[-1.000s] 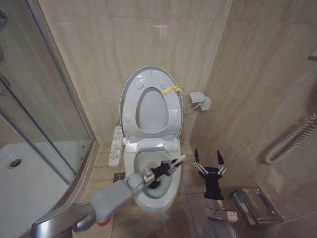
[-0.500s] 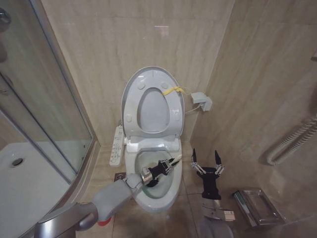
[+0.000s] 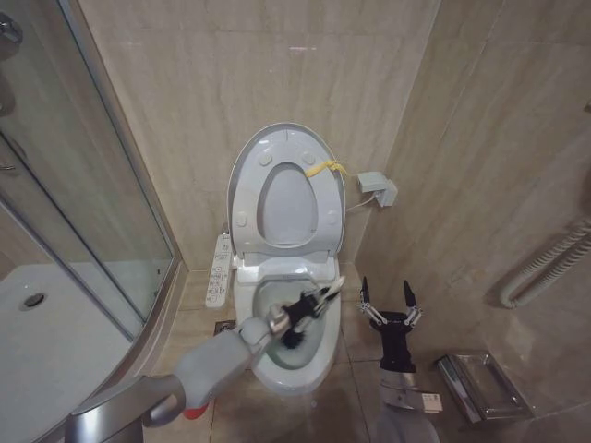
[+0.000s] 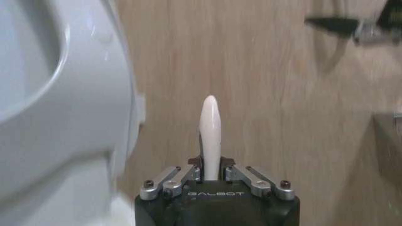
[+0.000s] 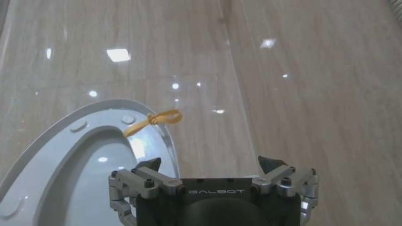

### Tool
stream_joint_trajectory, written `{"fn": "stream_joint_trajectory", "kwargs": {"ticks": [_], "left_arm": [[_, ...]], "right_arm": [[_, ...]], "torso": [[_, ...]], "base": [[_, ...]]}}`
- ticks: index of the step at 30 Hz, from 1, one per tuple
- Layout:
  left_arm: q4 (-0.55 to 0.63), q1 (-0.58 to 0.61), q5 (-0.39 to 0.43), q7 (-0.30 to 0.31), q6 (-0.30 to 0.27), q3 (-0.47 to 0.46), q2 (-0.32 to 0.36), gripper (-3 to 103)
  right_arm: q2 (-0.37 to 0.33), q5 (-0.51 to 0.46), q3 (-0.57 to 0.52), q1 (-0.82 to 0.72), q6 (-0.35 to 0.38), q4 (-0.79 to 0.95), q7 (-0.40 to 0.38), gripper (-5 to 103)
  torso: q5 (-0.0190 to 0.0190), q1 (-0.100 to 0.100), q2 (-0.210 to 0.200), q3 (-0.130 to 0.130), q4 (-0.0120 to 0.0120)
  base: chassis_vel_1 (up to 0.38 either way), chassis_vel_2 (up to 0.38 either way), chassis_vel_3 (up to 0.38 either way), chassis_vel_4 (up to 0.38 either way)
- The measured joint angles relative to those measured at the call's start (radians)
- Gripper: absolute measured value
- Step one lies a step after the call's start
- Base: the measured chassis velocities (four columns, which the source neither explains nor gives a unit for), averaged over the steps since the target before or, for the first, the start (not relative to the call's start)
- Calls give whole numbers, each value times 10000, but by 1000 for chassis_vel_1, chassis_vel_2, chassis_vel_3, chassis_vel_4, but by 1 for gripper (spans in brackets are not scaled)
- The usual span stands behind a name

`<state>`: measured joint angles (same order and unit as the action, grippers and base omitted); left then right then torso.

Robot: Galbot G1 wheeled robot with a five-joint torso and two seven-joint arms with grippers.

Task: Open the toilet lid, clean the toilet bowl with a toilet brush, close the toilet lid, and flush.

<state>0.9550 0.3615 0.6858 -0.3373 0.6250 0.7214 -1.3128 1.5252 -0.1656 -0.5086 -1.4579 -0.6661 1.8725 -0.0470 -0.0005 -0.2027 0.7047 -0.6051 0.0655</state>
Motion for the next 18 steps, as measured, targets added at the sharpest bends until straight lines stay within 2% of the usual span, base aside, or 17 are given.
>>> {"fn": "stream_joint_trajectory", "kwargs": {"ticks": [2, 3, 4, 5, 6, 7, 9, 10, 12, 14, 16, 17, 18], "left_arm": [[-620, 138, -555, 165, -24, 4, 146, 18], [-1158, 246, -934, 297, -21, -42, 203, 18], [-1158, 246, -934, 297, -21, -42, 203, 18], [-1513, 275, -1122, 467, 0, -177, 190, 18], [-1739, 298, -1121, 703, -29, -208, 230, 18], [-1658, 296, -989, 823, -110, -138, 260, 18], [-1399, 255, -805, 846, -173, -105, 260, 18], [-980, 182, -564, 834, -204, -70, 239, 18], [-34, 63, -76, 838, -335, -3, 110, 17], [247, 35, 66, 825, -364, 32, 30, 17], [280, -8, 110, 741, -352, 115, -34, 17], [-203, 10, -26, 613, -275, 233, -35, 17], [-203, 10, -26, 613, -275, 233, -35, 17]], "right_arm": [[13, 2, 48, -21, -5, 1, 0, 100], [4, 10, 72, -40, -11, 16, 1, 100], [4, 10, 72, -40, -11, 16, 1, 100], [-9, 15, 99, -43, -11, 23, 6, 100], [-34, 14, 93, -49, -26, 26, 6, 100], [-51, 13, 89, -41, -30, -10, 6, 100], [-51, 13, 85, -31, -30, -32, 5, 100], [-50, 17, 78, -18, -30, -32, 6, 100], [-26, 35, 77, -5, -25, -32, 8, 100], [-12, 50, 78, -6, -24, -30, 9, 100], [0, 64, 78, -20, -23, -23, 9, 100], [-16, 59, 80, -52, -25, 3, 8, 100], [-16, 59, 80, -52, -25, 3, 8, 100]], "torso": [[5, -2, -2, -3, -6], [3, -2, -3, -6, -20], [3, -2, -3, -6, -20], [-4, -1, -1, 0, -14], [3, 3, 3, 3, -12], [12, -2, -2, -5, -31], [12, -5, -5, -8, -32], [8, -4, -4, -6, -31], [8, -3, -3, -4, -12], [3, -3, -4, -4, -5], [2, -3, -3, -3, -1], [7, -2, -3, -3, -4], [7, -2, -3, -3, -4]], "base": [[0, 0, 0, 0], [0, 0, 0, 0], [0, 0, 0, 0], [0, 0, 0, 0], [0, 0, 0, 0], [0, 0, 0, 0], [0, 0, 0, 0], [0, 0, 0, 0], [0, 0, 0, 0], [0, 0, 0, 0], [0, 0, 0, 0], [0, 0, 0, 0], [0, 0, 0, 0]]}}
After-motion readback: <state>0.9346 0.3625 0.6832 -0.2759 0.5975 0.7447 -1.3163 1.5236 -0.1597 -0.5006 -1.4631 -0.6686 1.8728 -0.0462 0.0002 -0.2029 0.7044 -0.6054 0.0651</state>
